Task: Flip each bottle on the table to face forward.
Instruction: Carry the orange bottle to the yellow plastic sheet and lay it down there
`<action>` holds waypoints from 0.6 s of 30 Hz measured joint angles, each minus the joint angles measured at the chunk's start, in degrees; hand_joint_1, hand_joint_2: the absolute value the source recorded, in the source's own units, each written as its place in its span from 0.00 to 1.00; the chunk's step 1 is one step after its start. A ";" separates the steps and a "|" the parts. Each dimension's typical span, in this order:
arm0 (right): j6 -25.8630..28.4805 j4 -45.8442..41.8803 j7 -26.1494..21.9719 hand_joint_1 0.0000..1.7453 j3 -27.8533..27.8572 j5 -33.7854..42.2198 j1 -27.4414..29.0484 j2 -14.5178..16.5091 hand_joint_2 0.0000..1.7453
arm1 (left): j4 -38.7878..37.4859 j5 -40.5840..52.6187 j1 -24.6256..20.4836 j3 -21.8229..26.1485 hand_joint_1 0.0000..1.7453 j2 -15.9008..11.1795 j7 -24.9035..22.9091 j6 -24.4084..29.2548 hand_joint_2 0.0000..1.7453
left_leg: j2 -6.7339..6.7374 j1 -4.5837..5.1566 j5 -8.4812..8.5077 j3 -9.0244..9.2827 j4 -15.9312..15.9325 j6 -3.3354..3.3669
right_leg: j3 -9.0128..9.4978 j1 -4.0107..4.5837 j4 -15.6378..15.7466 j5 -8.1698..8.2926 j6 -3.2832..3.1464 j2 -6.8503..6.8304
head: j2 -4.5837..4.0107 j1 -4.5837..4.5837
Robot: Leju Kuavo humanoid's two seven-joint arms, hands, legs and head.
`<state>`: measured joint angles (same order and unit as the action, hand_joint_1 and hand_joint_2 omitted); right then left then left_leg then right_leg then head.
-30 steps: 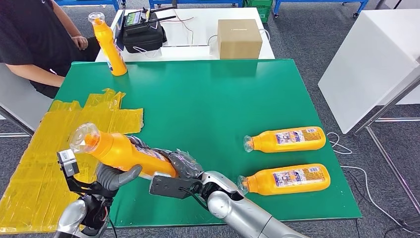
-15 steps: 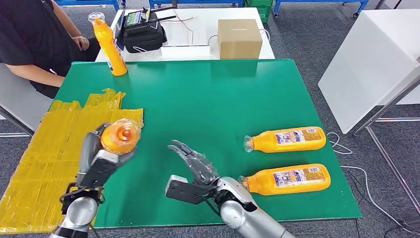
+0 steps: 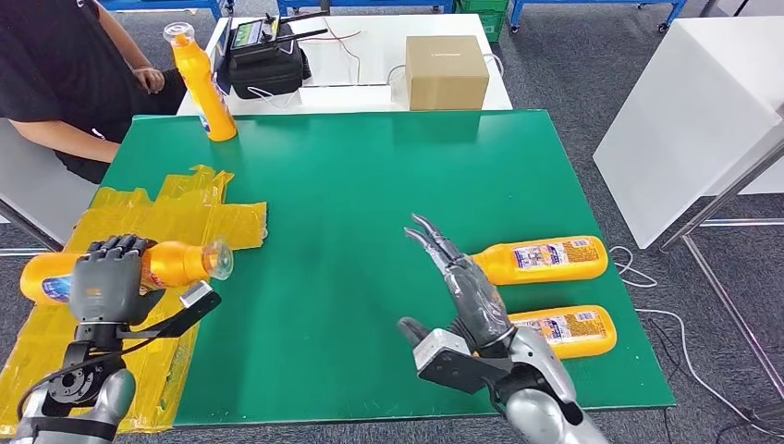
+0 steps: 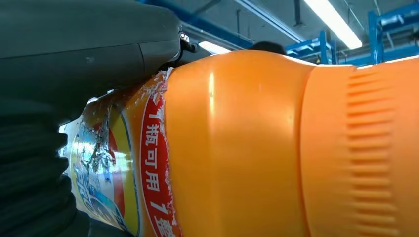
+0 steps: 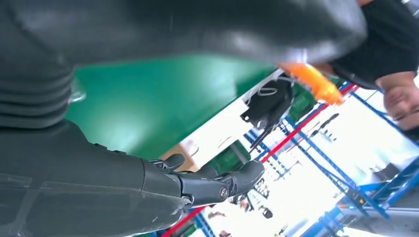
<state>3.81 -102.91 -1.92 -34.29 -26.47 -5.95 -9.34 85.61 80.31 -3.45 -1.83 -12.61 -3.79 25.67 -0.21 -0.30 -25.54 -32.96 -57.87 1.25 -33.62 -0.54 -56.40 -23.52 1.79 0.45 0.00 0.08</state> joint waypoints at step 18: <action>-3.37 -7.55 -0.93 0.00 6.32 0.85 3.17 -7.69 1.00 | -19.32 -0.89 -1.58 -2.59 0.00 -2.38 4.18 -8.21 0.00 | -0.40 0.03 0.01 0.16 0.02 0.00 | 0.29 -0.04 0.05 -0.08 0.01 -0.36 | 0.00 0.03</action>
<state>0.44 -110.46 -2.85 -27.97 -25.62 -2.78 -17.03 66.29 79.41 -5.03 -4.43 -14.99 0.40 17.46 -0.61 -0.27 -25.53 -32.79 -57.85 1.26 -33.32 -0.58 -56.35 -23.60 1.80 0.09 0.00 0.11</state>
